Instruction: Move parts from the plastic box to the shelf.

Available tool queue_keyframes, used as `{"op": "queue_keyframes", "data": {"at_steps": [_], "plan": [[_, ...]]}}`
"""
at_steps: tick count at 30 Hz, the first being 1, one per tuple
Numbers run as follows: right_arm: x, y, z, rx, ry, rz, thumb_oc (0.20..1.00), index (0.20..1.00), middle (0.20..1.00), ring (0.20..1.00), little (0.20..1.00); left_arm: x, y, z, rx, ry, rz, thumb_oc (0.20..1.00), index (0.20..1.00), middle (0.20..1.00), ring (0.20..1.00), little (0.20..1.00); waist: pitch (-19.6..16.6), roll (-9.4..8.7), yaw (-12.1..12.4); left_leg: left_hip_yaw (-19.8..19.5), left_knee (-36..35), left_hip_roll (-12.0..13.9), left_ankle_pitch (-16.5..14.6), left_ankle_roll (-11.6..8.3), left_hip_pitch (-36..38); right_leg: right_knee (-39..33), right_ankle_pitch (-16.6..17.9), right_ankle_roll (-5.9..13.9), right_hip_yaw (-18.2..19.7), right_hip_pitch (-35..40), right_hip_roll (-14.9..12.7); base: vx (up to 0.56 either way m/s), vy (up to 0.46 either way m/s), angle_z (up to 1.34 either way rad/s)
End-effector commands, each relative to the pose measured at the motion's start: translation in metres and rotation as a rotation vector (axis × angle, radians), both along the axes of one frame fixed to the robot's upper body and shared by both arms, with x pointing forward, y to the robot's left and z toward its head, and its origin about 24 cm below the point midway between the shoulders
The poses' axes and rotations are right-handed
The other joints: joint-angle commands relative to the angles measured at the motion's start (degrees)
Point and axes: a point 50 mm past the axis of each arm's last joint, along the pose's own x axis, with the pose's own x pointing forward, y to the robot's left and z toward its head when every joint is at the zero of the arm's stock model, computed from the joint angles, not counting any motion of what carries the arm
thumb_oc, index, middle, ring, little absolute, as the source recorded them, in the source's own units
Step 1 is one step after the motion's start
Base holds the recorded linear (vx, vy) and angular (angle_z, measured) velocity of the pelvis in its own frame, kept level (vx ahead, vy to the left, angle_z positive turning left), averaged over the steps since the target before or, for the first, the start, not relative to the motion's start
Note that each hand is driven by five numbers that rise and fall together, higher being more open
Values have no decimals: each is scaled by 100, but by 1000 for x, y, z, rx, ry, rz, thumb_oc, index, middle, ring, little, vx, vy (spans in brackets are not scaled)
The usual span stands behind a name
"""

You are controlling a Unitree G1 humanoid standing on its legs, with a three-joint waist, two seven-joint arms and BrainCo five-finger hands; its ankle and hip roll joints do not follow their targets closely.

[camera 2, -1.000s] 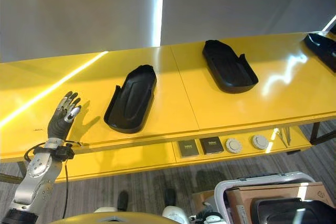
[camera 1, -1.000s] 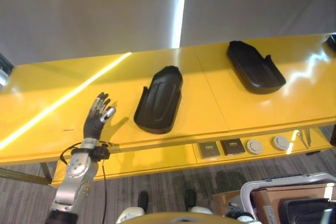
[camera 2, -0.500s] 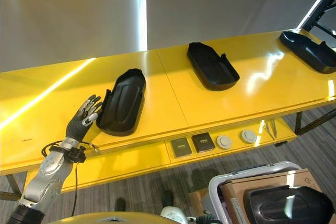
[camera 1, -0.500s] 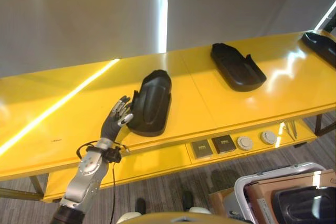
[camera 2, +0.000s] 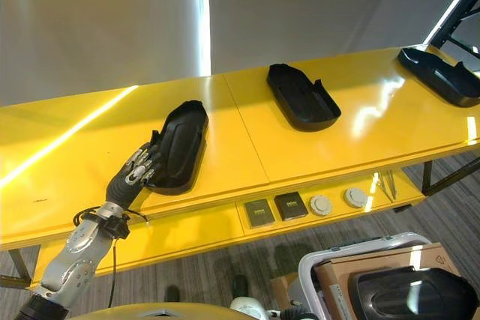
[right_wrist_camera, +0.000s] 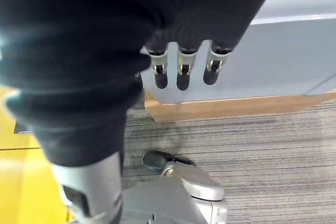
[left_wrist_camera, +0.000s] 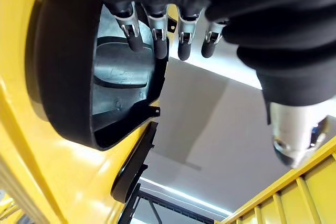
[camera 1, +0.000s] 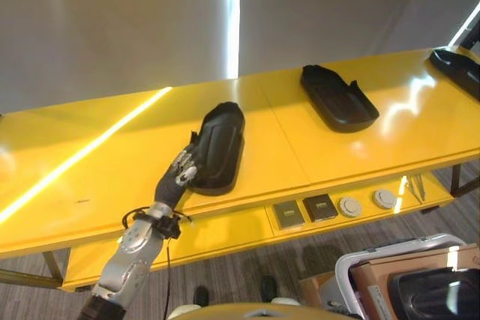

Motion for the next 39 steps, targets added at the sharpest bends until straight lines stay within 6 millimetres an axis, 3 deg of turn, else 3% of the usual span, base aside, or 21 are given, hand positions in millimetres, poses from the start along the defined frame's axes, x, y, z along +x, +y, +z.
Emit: {"op": "queue_keyframes", "data": {"at_steps": [1,6,8,9,12,16,19,24,31,39], "plan": [[17,32,-4,93,-17,50,1000,1000,1000,1000,1000,8,-6,18,-52,-84,-42,1000,1000,1000,1000,1000,201,-234,-14,-236,-13,244,-324,-143,-54,12,-598,423,-39,424,-447,0,0,0],[15,32,-4,90,-13,47,1000,1000,1000,1000,1000,14,-12,22,-55,-102,-46,1000,1000,1000,1000,1000,192,-247,-21,-233,-13,213,-332,-125,-65,12,-580,434,-45,411,-469,0,0,0],[13,34,-5,93,-12,36,1000,1000,1000,1000,1000,17,-2,41,25,-216,7,1000,1000,1000,1000,1000,200,-258,-2,-237,-13,196,-335,-117,-80,12,-565,439,-55,401,-493,0,0,0],[12,35,-6,96,-14,26,1000,1000,1000,1000,1000,15,9,62,62,-328,76,1000,1000,1000,1000,1000,213,-271,38,-237,-13,184,-336,-114,-98,12,-558,443,-55,383,-496,0,0,0],[8,37,-6,99,-18,14,1000,1000,1000,1000,1000,13,25,78,61,-416,212,1000,1000,1000,1000,1000,233,-298,84,-234,-13,170,-332,-113,-118,12,-556,446,-77,373,-506,0,0,0],[7,39,-7,98,-25,-4,1000,1000,1000,1000,1000,9,50,83,225,-465,368,1000,1000,1000,1000,1000,262,-296,136,-262,-13,151,-322,-110,-149,12,-554,446,-111,380,-528,-7,3,2],[9,38,-6,94,-36,0,1000,1000,1000,1000,1000,5,63,74,304,-425,425,1000,1000,1000,1000,1000,277,-285,156,-260,-13,139,-311,-110,-175,12,-536,456,-130,368,-545,-15,14,5],[12,34,-5,88,-41,-1,1000,1000,1000,1000,1000,3,67,52,431,-314,362,1000,1000,1000,1000,1000,300,-256,169,-250,-13,129,-296,-100,-193,12,-516,465,-148,349,-560,-4,5,1],[15,33,-5,90,-28,18,1000,1000,1000,1000,1000,-2,42,20,373,-170,166,1000,1000,1000,1000,1000,329,-245,120,-207,-13,129,-289,-82,-198,12,-485,478,-124,314,-579,0,0,0],[15,36,-5,96,-14,34,1000,1000,1000,1000,1000,-4,17,17,267,-144,6,1000,1000,1000,1000,1000,306,-248,75,-170,-13,138,-301,-81,-189,12,-491,475,-78,303,-558,0,0,0]]}}
